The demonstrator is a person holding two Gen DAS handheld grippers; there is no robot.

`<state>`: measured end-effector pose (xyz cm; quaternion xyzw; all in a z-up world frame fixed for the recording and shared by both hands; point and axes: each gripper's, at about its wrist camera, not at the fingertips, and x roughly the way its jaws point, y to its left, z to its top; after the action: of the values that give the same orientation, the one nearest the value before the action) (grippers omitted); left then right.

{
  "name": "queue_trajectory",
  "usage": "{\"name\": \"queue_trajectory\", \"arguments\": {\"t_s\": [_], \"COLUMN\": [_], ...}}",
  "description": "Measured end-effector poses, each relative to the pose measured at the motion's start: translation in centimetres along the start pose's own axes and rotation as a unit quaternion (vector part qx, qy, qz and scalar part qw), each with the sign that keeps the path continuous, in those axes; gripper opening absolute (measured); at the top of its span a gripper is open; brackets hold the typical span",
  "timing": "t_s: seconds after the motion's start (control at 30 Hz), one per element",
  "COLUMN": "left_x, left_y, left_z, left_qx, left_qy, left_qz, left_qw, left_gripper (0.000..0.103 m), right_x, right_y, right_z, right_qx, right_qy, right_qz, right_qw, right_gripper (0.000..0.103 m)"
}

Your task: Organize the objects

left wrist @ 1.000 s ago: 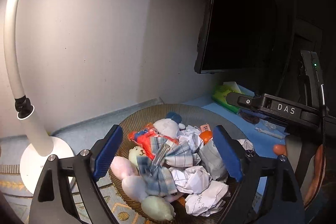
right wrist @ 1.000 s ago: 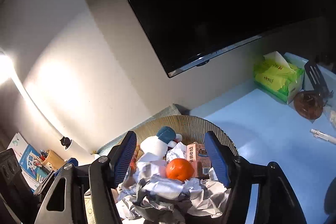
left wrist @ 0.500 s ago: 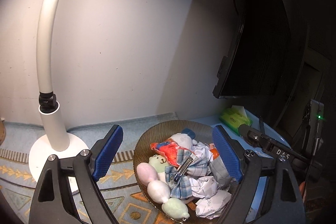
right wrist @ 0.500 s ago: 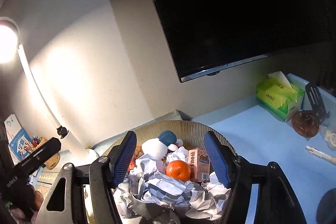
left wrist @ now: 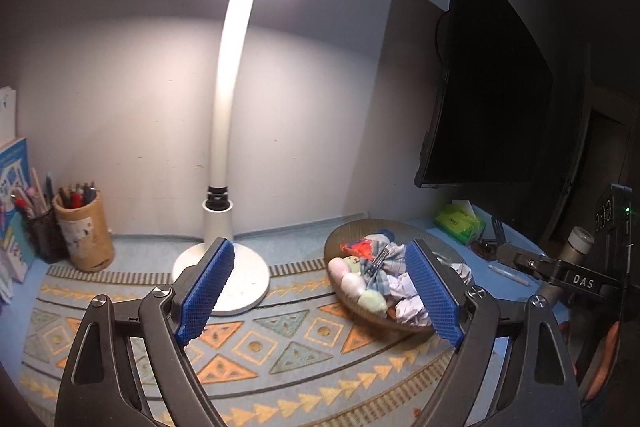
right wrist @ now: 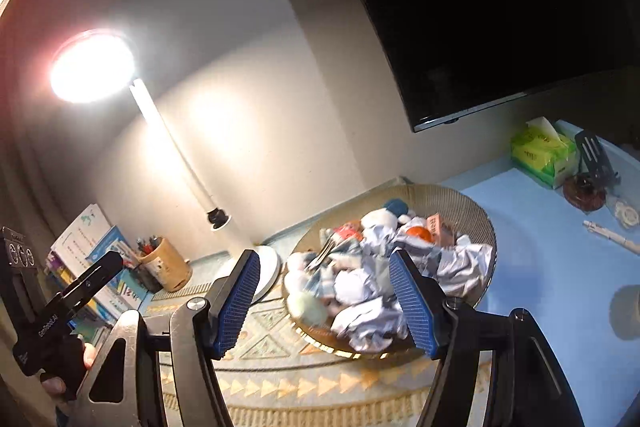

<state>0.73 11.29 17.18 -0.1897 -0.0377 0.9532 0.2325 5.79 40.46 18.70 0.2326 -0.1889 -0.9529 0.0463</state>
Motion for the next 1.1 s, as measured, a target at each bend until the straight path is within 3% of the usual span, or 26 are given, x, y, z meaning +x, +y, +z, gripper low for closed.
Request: {"name": "queue_trajectory", "arguments": {"t_s": [0.17, 0.37, 0.47, 0.73, 1.1], "left_x": [-5.3, -9.3, -8.9, -5.4, -3.4], "left_y": [2.5, 7.4, 9.5, 12.0, 13.0], "left_z": [-2.6, -7.1, -9.6, -15.0, -16.4], "left_qx": [0.0, -0.037, -0.055, -0.076, -0.087], "left_qy": [0.007, 0.021, 0.051, 0.125, 0.19], "left_qz": [0.051, 0.121, 0.157, 0.178, 0.2], "left_qw": [0.9987, 0.9918, 0.9848, 0.973, 0.9573], "left_gripper": [0.094, 0.097, 0.097, 0.097, 0.097], "right_x": [-1.9, -0.2, 1.6, 7.2, 11.8], "right_y": [4.7, 9.4, 11.0, 12.1, 10.5], "right_z": [-4.0, -8.5, -10.4, -14.9, -18.6], "right_qx": [-0.027, -0.052, -0.074, -0.127, -0.142], "right_qy": [0.042, 0.09, 0.1, 0.157, 0.227], "right_qz": [0.003, 0.017, 0.002, -0.063, -0.107], "right_qw": [0.999, 0.994, 0.992, 0.977, 0.958], "right_gripper": [0.066, 0.065, 0.065, 0.065, 0.066]}}
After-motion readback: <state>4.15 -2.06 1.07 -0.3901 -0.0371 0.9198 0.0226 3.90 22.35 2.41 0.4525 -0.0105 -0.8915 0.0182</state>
